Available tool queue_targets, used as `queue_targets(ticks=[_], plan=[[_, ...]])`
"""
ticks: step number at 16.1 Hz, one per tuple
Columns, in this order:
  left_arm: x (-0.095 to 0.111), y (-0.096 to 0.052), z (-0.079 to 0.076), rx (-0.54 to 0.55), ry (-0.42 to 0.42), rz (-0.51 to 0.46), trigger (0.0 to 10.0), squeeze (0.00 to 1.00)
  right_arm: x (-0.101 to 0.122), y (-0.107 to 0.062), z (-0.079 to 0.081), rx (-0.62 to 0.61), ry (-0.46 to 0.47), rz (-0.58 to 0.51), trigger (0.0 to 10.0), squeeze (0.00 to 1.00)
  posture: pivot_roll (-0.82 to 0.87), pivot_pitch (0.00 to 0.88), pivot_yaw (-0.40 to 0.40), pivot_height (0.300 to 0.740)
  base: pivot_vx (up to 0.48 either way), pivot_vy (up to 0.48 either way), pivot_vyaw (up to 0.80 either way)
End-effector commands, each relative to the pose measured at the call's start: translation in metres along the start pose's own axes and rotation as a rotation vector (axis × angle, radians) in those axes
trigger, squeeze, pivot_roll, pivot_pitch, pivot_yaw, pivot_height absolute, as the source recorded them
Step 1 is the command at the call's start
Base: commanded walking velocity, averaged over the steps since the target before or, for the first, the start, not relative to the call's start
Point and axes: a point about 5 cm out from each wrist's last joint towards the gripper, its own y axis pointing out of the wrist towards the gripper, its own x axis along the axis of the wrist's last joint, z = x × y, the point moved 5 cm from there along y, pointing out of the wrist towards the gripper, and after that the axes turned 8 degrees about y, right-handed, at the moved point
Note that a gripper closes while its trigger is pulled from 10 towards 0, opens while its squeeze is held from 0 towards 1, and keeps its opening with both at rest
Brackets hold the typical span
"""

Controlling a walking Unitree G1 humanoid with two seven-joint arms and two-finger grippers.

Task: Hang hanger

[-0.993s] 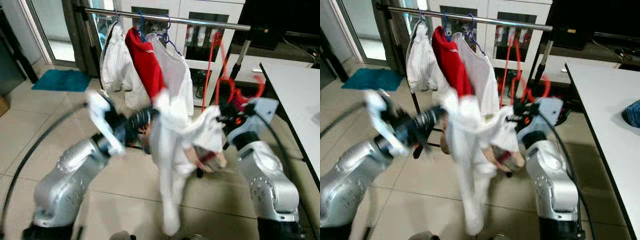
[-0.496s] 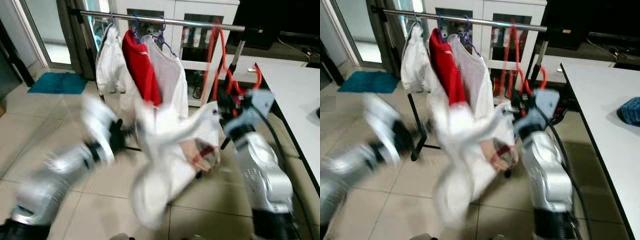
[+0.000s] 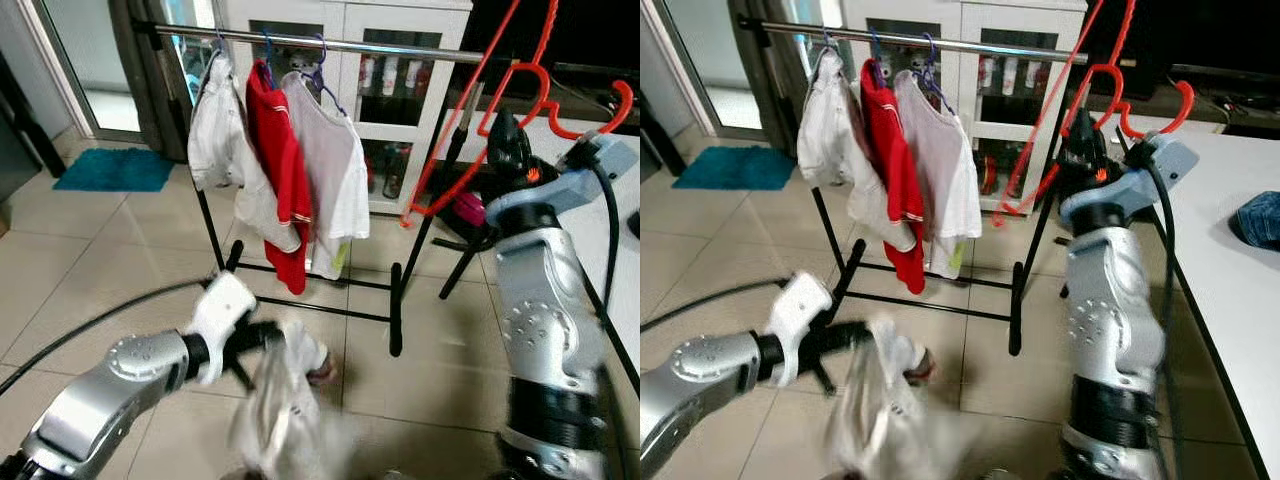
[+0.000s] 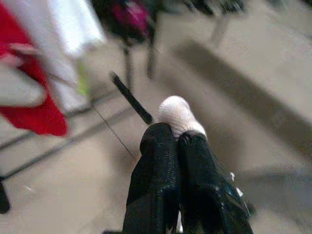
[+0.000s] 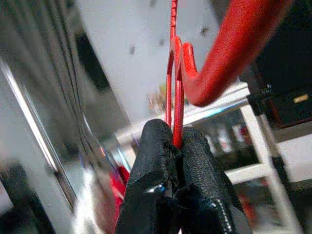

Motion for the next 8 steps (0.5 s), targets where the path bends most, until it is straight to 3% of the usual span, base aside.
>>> queue_targets(ticks=[1, 2, 3, 4, 5, 8], plan=[[0.023, -0.006, 0.018, 0.091, 0.023, -0.098, 0.0, 0.00, -0.012, -0.006, 0.001, 0.019, -0.072, 0.068, 0.0, 0.00, -0.05, 0.000, -0.018, 0.740, 0.000, 0.000, 0.00], [0.034, -0.008, 0.025, 0.140, 0.012, -0.154, 0.0, 0.00, -0.025, -0.015, -0.001, 0.029, -0.140, 0.156, 0.0, 0.00, -0.05, 0.000, -0.021, 0.740, 0.000, 0.000, 0.00], [0.051, -0.012, 0.032, 0.213, -0.012, -0.234, 4.6, 0.00, -0.048, -0.036, -0.011, 0.000, -0.233, 0.324, 10.0, 0.00, -0.06, 0.000, -0.018, 0.740, 0.000, 0.000, 0.00], [0.060, -0.013, 0.027, 0.225, -0.008, -0.272, 10.0, 0.00, -0.054, -0.050, -0.009, 0.013, -0.253, 0.365, 10.0, 0.00, -0.06, 0.007, -0.010, 0.740, 0.000, 0.000, 0.00], [0.063, -0.013, 0.027, 0.267, -0.027, -0.301, 10.0, 0.00, -0.057, -0.059, -0.010, -0.001, -0.293, 0.387, 10.0, 0.00, -0.07, 0.013, -0.001, 0.740, 0.000, 0.000, 0.00], [0.058, -0.011, 0.040, 0.419, -0.021, -0.292, 10.0, 0.00, -0.060, -0.074, -0.020, -0.100, -0.329, 0.419, 10.0, 0.00, -0.09, 0.034, 0.006, 0.740, 0.000, 0.000, -0.76]])
